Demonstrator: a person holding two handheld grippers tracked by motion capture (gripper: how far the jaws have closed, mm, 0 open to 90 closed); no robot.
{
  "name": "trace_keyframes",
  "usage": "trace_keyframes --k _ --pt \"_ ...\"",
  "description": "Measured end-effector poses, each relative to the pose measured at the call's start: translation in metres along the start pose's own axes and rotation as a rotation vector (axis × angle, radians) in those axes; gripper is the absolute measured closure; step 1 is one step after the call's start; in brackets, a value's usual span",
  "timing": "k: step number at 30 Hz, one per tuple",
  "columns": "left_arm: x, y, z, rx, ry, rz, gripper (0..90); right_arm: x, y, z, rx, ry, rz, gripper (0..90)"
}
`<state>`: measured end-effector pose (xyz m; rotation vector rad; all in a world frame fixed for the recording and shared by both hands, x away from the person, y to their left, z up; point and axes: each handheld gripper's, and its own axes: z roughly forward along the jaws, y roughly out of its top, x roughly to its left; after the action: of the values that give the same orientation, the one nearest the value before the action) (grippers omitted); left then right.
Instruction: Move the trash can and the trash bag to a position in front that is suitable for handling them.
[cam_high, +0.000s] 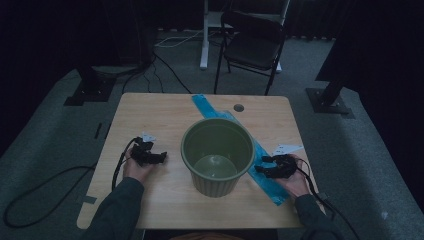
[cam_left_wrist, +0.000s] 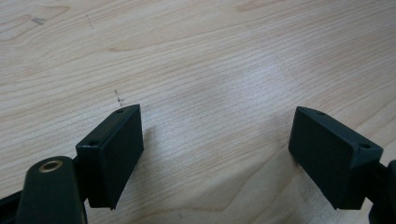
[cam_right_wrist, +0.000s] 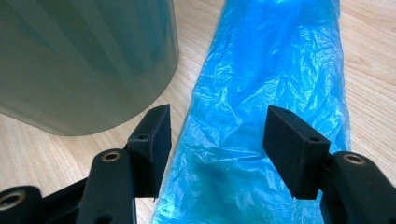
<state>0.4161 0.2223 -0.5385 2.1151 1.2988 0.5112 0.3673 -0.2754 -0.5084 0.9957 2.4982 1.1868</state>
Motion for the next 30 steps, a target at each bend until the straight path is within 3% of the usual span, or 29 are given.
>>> trace_keyframes --k 2,7,10,11,15,17,18,19,26,30 --pt "-0.001 0.001 -0.001 0.013 -0.004 0.001 18.1 0.001 0.0 0.0 0.0 -0.005 -0.007 43.3" --pt "-0.005 0.003 -0.006 0.027 -0.026 0.022 44.1 0.004 0.001 -0.003 -0.015 -0.027 -0.017 54.1" --pt "-0.006 0.004 -0.009 0.035 -0.047 0.022 50.6 0.007 0.004 -0.003 -0.027 -0.031 -0.012 56.2" --pt "-0.008 0.005 -0.011 0.025 -0.076 0.022 51.4 0.008 0.006 -0.003 -0.033 -0.024 -0.009 57.0" --pt "-0.013 0.008 -0.014 0.008 -0.087 0.039 51.8 0.012 0.011 -0.001 -0.03 -0.013 -0.015 59.1" --pt "-0.018 0.009 -0.02 -0.023 -0.127 0.046 51.8 0.016 0.014 0.001 -0.022 -0.008 -0.017 59.9" --pt "-0.018 0.009 -0.02 -0.023 -0.127 0.046 52.1 0.016 0.014 0.001 -0.022 -0.008 -0.017 59.9" --pt "-0.022 0.01 -0.025 -0.037 -0.153 0.06 52.3 0.019 0.017 0.003 -0.022 -0.002 -0.018 59.9" --pt "-0.045 0.013 -0.034 -0.066 -0.213 0.136 53.0 0.025 0.026 0.01 -0.011 0.002 -0.045 58.9" --pt "-0.056 0.016 -0.038 -0.088 -0.241 0.155 53.3 0.028 0.032 0.01 -0.027 0.019 -0.048 58.4"
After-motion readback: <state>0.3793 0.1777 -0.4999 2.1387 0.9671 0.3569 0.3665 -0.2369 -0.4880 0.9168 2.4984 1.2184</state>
